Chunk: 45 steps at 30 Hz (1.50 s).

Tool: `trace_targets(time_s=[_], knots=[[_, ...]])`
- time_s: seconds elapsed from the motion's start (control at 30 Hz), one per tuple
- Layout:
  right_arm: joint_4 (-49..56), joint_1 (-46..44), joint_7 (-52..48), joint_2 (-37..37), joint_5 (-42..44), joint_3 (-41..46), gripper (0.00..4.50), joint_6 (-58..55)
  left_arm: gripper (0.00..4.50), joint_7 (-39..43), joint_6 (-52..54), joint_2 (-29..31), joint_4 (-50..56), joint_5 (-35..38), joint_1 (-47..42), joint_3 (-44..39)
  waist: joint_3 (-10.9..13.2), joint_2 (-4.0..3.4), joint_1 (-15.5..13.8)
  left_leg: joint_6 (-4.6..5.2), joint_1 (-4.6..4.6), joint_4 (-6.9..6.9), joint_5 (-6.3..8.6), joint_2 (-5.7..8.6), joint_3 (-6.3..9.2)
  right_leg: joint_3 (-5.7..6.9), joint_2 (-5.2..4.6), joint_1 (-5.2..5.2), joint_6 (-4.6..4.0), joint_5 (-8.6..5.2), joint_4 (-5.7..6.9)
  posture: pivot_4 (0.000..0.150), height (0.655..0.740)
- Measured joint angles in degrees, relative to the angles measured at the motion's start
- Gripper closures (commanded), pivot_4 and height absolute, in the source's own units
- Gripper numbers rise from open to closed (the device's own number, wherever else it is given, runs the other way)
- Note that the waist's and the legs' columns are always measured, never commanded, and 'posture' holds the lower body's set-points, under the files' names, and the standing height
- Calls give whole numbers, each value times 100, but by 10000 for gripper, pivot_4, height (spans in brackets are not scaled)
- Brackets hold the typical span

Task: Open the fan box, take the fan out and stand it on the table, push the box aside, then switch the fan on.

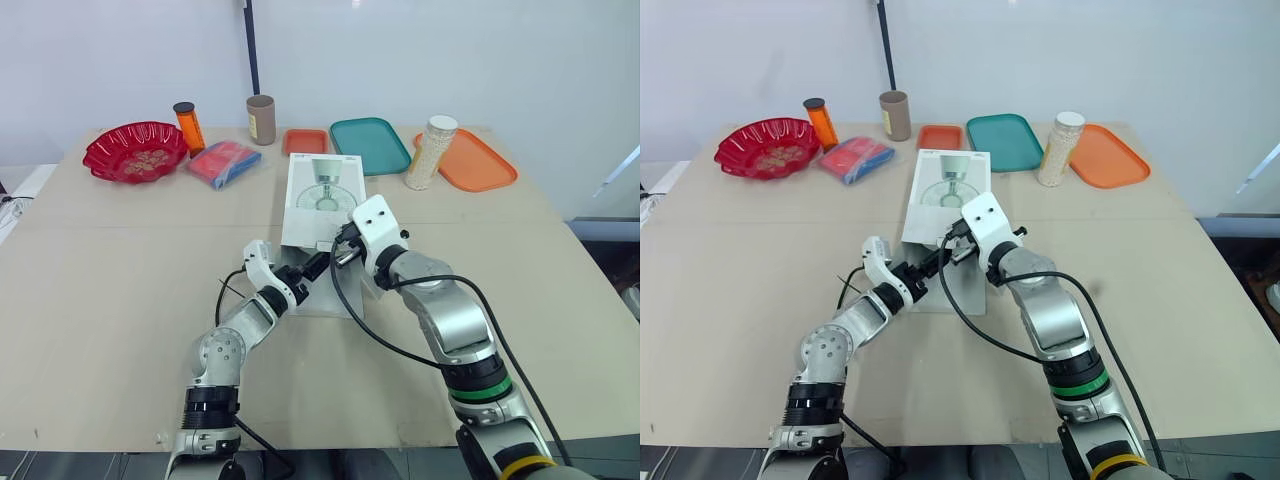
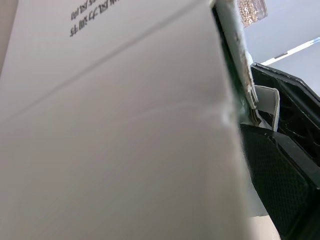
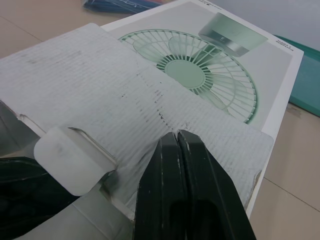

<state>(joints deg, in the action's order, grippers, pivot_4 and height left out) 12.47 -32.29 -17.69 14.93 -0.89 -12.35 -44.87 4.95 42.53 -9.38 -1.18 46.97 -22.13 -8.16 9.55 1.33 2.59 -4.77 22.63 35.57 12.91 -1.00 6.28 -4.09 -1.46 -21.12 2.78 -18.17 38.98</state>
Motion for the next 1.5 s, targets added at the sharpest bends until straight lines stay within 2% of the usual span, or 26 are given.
trace_targets(time_s=[0.13,0.63,0.67,0.7,0.8,1.03,1.13,1.2,1.27,1.5], knots=[[42,23,-11,12,-4,-29,45000,-2,123,-22,-166,-167,-208,100,-147,-143,0,1,0,0,0,-1,0,0,0,0,1,-1,1,0,0,1500,7400],[93,81,-77,47,-76,-40,45000,-3,123,-57,-639,-186,-522,322,-178,-42,0,1,0,-3,-6,-4,-2,0,1,0,0,5,3,-1,-2,1500,7400],[92,81,-79,47,-85,-39,45000,-6,2626,-65,-658,-188,-551,341,-183,-30,0,1,-1,-3,-6,-3,-2,0,1,0,0,5,3,-1,-2,1500,7400],[91,81,-80,48,-92,-39,45000,-8,2626,-66,-668,-189,-567,354,-184,-26,0,1,0,-3,-6,-3,-2,1,1,0,0,6,3,-1,-2,1500,7400],[91,82,-89,49,-109,-39,45000,-18,12198,-39,-723,-195,-593,474,-201,30,0,2,0,-3,-8,-3,-2,1,2,0,0,9,3,-1,-2,1500,7400],[103,86,-96,49,-114,-40,45000,-32,12198,-85,-776,-198,-614,585,-207,66,-1,3,0,-3,-12,-3,-2,1,2,0,0,12,4,-1,-2,1500,7400],[104,87,-100,49,-114,-46,45000,-41,20254,-76,-792,-200,-610,617,-206,89,-1,3,0,-3,-12,-3,-2,1,2,0,0,12,4,-1,-2,1500,7400],[104,86,-104,49,-114,-54,45000,-48,27394,-83,-818,-203,-600,670,-210,121,-2,5,0,-3,-14,-3,-2,1,2,0,0,14,4,-1,-2,1500,7400],[108,85,-111,49,-114,-79,45000,-49,32015,-111,-838,-203,-600,701,-210,132,-3,5,-1,-3,-15,-3,-2,1,2,0,0,15,4,-1,-2,1500,7400],[166,89,-116,50,-115,-103,45000,-116,32182,-254,-856,-204,-555,795,-149,158,-3,6,2,-3,-15,-5,-2,1,2,0,1,14,5,-2,-3,1500,7400]])
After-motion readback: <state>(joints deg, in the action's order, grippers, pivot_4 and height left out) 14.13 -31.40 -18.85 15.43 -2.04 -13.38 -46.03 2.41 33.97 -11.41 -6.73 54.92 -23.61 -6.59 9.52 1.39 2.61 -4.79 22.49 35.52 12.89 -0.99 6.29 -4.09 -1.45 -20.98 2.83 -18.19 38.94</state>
